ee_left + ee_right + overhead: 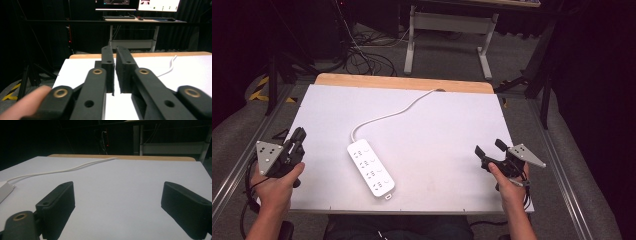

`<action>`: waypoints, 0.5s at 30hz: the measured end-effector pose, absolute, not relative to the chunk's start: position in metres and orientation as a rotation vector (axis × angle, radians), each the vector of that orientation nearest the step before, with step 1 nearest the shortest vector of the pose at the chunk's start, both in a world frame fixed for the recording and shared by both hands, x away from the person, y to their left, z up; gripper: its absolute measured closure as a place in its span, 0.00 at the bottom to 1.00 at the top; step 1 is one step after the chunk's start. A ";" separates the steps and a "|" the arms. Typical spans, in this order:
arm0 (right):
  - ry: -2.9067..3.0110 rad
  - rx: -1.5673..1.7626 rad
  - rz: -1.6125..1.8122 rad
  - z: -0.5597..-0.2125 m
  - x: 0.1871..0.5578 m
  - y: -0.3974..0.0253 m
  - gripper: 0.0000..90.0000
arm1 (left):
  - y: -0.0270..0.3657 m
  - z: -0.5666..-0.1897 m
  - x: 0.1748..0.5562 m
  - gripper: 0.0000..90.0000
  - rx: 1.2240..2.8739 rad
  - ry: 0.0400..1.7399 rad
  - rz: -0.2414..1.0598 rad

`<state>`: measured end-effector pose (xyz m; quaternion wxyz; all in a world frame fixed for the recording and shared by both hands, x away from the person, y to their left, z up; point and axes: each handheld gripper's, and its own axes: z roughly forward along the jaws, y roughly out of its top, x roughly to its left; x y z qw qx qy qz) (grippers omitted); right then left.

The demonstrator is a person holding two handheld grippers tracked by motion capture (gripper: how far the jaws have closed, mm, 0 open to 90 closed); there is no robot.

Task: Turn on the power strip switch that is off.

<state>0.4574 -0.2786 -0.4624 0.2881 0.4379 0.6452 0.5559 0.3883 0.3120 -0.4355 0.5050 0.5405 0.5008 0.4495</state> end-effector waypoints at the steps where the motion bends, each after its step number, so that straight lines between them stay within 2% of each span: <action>1: 1.722 1.169 1.485 -0.462 0.457 -0.279 0.14 | 0.312 -0.435 0.388 0.98 1.304 1.208 1.085; 15: 1.726 1.174 1.489 -0.463 0.456 -0.280 0.14 | 0.311 -0.430 0.387 1.00 1.366 1.164 1.048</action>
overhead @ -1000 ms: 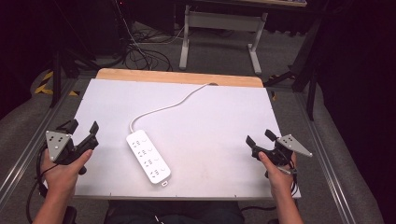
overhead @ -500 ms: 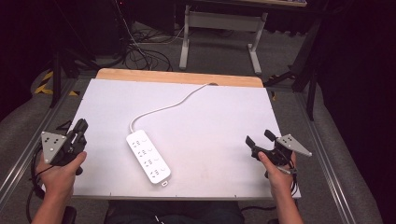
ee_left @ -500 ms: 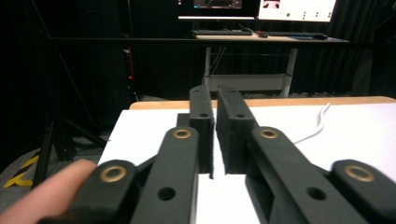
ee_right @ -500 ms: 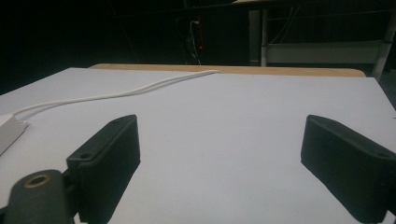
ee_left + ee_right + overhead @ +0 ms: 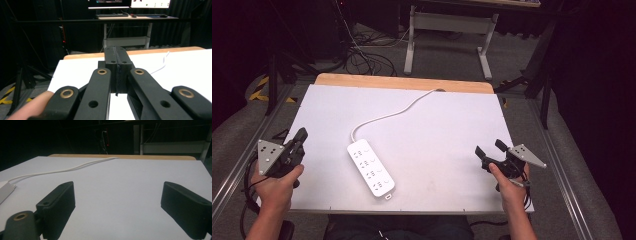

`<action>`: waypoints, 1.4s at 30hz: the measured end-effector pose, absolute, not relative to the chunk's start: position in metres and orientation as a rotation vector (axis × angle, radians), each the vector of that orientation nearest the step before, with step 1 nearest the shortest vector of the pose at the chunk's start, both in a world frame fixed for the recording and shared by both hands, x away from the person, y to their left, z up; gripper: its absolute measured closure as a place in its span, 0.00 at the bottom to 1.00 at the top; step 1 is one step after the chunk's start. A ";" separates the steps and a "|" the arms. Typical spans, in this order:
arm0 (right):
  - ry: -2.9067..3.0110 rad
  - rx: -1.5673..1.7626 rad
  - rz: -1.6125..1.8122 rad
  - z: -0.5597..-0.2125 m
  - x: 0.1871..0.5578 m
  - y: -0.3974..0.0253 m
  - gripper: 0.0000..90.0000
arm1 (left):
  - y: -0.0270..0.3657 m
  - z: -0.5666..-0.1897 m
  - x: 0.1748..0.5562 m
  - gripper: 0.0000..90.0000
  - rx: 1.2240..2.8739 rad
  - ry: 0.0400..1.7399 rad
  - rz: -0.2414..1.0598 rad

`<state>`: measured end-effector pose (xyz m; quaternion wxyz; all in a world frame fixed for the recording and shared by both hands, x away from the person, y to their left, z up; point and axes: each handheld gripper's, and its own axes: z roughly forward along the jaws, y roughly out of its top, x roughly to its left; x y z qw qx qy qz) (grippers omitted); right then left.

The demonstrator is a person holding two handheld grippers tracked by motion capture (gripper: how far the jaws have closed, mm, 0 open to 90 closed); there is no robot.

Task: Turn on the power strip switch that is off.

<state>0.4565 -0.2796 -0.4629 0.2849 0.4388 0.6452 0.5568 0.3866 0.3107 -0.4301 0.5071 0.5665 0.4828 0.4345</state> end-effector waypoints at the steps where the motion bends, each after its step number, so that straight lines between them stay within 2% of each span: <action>1: 1.725 1.174 1.489 -0.463 0.456 -0.280 0.14 | 0.311 -0.430 0.387 1.00 1.366 1.164 1.048; 7: 1.728 1.175 1.489 -0.463 0.456 -0.280 0.14 | 0.302 -0.430 0.388 1.00 1.459 1.124 1.013; 14: 1.724 1.184 1.488 -0.464 0.455 -0.281 0.14 | 0.298 -0.430 0.390 1.00 1.473 1.115 0.965; 42: 1.716 1.204 1.477 -0.465 0.452 -0.285 0.15 | 0.255 -0.434 0.401 1.00 1.720 0.961 0.736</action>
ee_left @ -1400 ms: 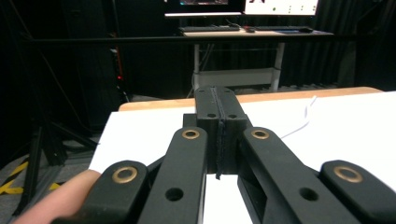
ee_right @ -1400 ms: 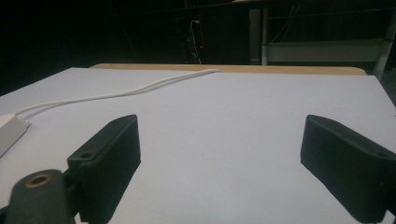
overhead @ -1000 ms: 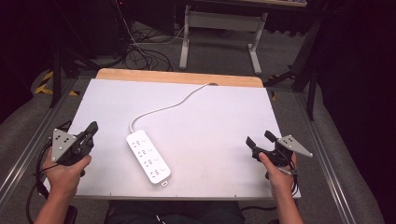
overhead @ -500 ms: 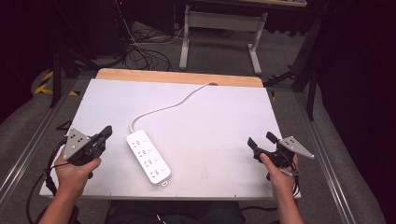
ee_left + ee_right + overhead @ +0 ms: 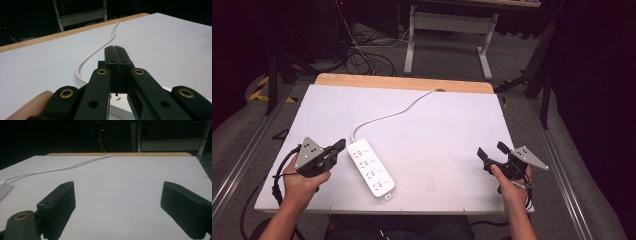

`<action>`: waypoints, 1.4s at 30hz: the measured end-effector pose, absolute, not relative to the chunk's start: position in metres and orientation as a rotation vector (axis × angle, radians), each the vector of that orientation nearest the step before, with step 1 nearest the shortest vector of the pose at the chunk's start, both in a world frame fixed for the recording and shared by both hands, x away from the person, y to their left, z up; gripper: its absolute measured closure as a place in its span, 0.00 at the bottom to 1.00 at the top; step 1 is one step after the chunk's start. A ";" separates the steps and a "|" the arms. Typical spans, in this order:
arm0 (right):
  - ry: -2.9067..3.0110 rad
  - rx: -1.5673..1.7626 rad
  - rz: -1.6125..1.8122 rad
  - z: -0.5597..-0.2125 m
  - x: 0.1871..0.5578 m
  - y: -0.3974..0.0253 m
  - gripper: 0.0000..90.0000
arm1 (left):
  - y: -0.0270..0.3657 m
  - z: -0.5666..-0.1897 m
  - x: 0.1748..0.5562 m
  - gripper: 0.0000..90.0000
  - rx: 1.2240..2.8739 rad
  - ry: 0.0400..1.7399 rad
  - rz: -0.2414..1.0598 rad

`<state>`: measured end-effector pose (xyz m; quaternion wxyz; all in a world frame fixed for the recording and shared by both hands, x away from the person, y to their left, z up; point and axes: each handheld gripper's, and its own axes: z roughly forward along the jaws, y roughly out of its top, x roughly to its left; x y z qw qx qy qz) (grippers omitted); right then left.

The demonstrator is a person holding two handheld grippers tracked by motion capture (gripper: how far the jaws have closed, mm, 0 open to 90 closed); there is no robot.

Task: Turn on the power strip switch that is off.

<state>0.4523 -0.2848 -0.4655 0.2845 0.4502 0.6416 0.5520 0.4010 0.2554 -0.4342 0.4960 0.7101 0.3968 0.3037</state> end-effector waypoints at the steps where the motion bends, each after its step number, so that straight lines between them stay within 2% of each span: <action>1: 1.718 1.203 1.477 -0.466 0.453 -0.285 0.15 | 0.254 -0.435 0.401 1.00 1.732 0.957 0.726; 20: 1.723 1.200 1.471 -0.466 0.452 -0.284 0.15 | 0.214 -0.442 0.408 1.00 1.955 0.839 0.579; 34: 1.730 1.205 1.457 -0.466 0.452 -0.285 0.16 | 0.183 -0.455 0.427 1.00 2.168 0.800 0.438; 42: 1.730 1.208 1.454 -0.467 0.452 -0.285 0.16 | 0.175 -0.458 0.430 1.00 2.207 0.788 0.390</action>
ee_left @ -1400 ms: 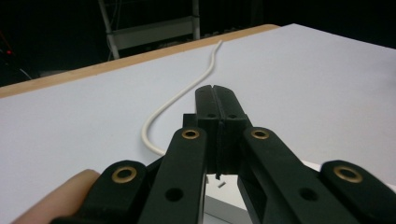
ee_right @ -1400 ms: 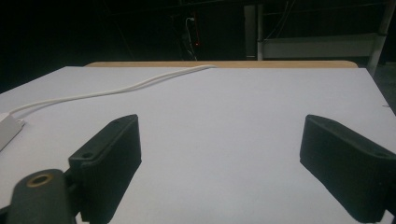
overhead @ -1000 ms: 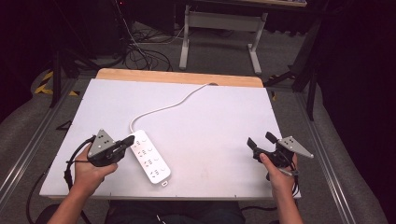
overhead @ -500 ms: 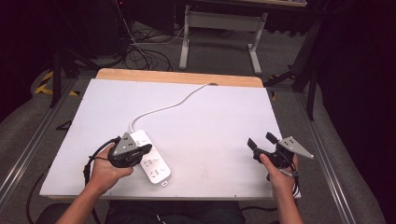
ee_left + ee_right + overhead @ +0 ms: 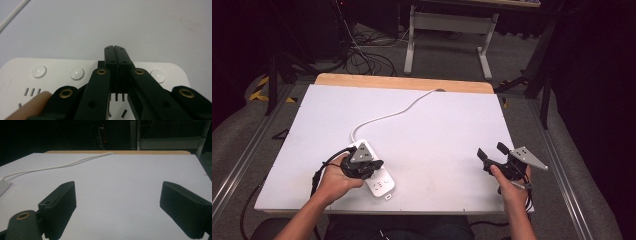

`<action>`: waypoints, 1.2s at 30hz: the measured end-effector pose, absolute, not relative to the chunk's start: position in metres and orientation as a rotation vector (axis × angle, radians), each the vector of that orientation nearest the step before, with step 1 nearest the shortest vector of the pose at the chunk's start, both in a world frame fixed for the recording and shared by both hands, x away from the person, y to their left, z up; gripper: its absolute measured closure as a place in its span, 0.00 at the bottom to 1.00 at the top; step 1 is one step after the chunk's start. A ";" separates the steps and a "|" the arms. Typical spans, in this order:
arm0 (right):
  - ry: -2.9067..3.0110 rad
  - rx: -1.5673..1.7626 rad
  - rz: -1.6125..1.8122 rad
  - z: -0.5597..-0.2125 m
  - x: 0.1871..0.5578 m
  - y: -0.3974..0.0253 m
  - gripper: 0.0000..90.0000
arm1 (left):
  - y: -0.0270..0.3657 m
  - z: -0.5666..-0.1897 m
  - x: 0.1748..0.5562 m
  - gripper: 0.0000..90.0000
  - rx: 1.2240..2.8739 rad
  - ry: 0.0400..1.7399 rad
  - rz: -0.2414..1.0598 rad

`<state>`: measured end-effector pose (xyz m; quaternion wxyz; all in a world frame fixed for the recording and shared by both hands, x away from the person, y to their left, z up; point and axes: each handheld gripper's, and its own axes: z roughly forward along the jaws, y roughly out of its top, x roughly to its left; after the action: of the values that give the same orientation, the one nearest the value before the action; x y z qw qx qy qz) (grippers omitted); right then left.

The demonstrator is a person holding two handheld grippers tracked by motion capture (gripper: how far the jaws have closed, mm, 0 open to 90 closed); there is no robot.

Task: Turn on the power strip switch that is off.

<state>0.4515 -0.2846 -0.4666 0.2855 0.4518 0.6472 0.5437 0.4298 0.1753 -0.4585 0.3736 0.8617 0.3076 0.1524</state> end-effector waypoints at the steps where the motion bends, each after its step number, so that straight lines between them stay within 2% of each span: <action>1: 1.731 1.209 1.453 -0.467 0.451 -0.285 0.16 | 0.175 -0.458 0.430 1.00 2.207 0.788 0.390; 20: 1.733 1.224 1.448 -0.468 0.453 -0.285 0.16 | 0.175 -0.462 0.430 1.00 2.225 0.800 0.352; 36: 1.736 1.230 1.446 -0.469 0.453 -0.284 0.16 | 0.170 -0.464 0.427 1.00 2.237 0.830 0.388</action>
<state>0.4535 -0.2836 -0.4690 0.2807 0.4589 0.6477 0.5396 0.4274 0.1698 -0.4645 0.3544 0.8654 0.3209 0.1502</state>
